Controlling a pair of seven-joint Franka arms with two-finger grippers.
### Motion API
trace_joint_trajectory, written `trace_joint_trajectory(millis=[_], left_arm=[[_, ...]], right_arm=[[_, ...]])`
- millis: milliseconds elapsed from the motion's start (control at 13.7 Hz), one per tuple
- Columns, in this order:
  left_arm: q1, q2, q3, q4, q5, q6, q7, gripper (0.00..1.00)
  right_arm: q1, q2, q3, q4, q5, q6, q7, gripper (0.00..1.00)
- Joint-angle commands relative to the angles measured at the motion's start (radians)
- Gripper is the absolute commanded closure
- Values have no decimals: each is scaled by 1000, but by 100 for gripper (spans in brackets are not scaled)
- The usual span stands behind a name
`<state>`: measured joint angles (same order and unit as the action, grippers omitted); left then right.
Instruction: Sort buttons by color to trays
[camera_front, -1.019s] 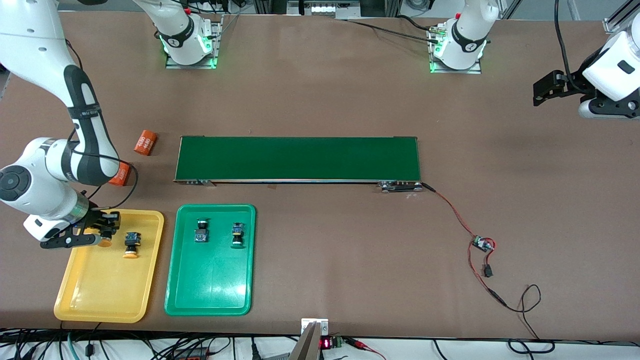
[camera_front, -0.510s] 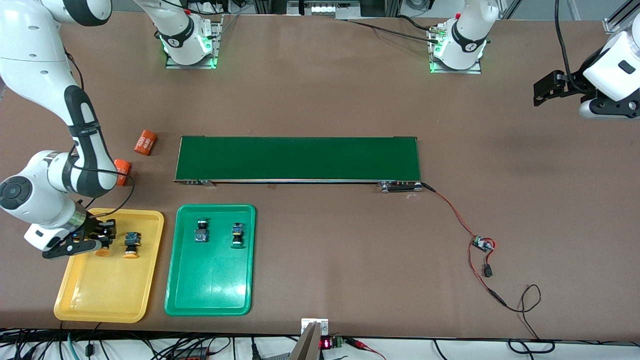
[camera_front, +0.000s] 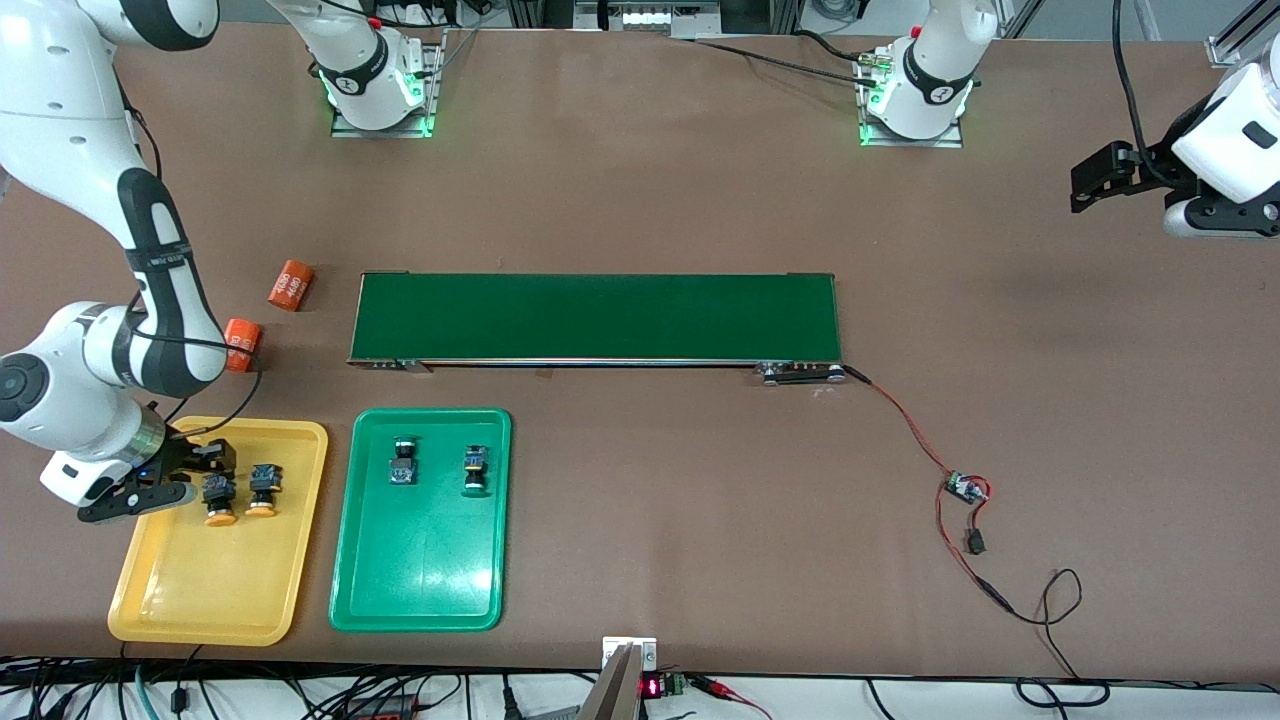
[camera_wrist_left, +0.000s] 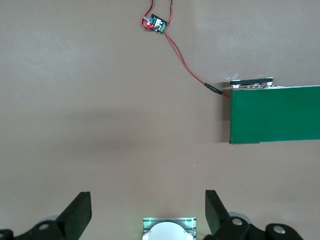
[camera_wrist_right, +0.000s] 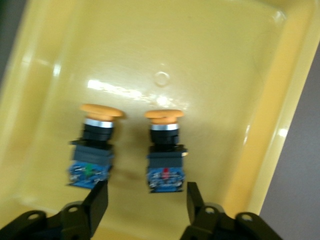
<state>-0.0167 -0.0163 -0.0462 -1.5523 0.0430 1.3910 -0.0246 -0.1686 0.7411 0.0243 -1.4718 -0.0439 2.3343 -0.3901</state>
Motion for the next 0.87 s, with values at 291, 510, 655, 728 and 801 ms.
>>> trace_joint_trajectory(millis=[291,510,655,728,801], left_arm=[[9,10,-1,26,-14,-23,20,0],[11,10,-1,26,-14,-21,22,0],[14,10,-1,26,-14,-23,22,0],[14,10,-1,26,-14,-23,22,0],[14,10,-1,26,-14,-23,22,0]], right_arm=[[58,-328,19,-13,52,-428,184,0],[144,-480,6,-13,42,-568,304,0],[173,-551,-18,-10,44,-653,312,0],[204,-558,-67,-8,47,-674,310,0],[262,-560,-158,-7,49,-708,304,0]])
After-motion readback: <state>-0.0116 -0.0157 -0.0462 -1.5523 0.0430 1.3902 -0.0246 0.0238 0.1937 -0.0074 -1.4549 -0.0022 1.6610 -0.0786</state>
